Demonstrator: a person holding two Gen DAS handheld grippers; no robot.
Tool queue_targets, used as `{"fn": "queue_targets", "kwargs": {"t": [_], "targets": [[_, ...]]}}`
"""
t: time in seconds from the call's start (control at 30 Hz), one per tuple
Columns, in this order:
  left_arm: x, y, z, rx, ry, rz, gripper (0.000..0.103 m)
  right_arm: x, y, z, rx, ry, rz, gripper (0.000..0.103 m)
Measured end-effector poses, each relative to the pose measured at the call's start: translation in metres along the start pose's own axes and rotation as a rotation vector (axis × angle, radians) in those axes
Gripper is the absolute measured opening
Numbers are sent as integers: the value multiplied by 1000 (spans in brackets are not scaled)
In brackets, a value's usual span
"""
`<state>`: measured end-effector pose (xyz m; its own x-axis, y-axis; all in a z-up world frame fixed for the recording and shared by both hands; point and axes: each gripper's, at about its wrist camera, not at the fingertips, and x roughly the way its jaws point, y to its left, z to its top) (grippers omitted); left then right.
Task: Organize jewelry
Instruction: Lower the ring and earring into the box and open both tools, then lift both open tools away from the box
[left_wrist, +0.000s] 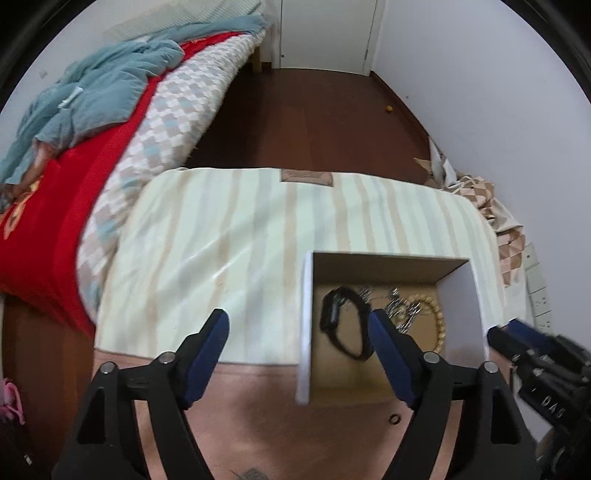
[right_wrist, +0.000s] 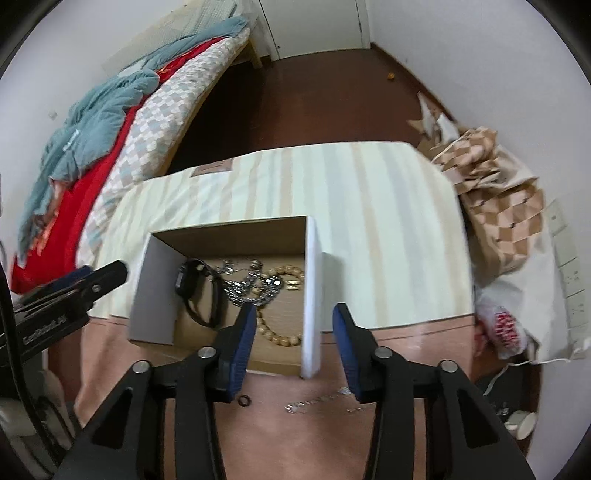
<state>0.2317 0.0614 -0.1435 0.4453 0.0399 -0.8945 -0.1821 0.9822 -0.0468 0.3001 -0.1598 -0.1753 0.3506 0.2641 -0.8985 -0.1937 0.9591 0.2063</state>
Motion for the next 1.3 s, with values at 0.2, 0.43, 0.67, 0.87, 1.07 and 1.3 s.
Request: {"fn": "queue_targets", "kwargs": {"t": [0.2,0.43,0.67,0.87,1.07,1.3], "targets": [[-13,-1,-20,13,-29,64,101,-13,6,-12,-41,-24,-87,89],[-38,-6,-37,30,-78,89,102,-37,13,-28,-55,-74,-166,102],[-76,-10,-53,32,-140,92,102,-73,18,-44,-59,-129,-191,102],[-109,-12,-67,38,-196,94,102,-106,28,-60,-76,-180,-185,102],[-134,-12,-80,41,-225,90,102,-136,35,-73,-74,-232,-179,102],[-148,-10,-91,6,-248,92,102,-157,37,-83,-74,-260,-154,102]]}}
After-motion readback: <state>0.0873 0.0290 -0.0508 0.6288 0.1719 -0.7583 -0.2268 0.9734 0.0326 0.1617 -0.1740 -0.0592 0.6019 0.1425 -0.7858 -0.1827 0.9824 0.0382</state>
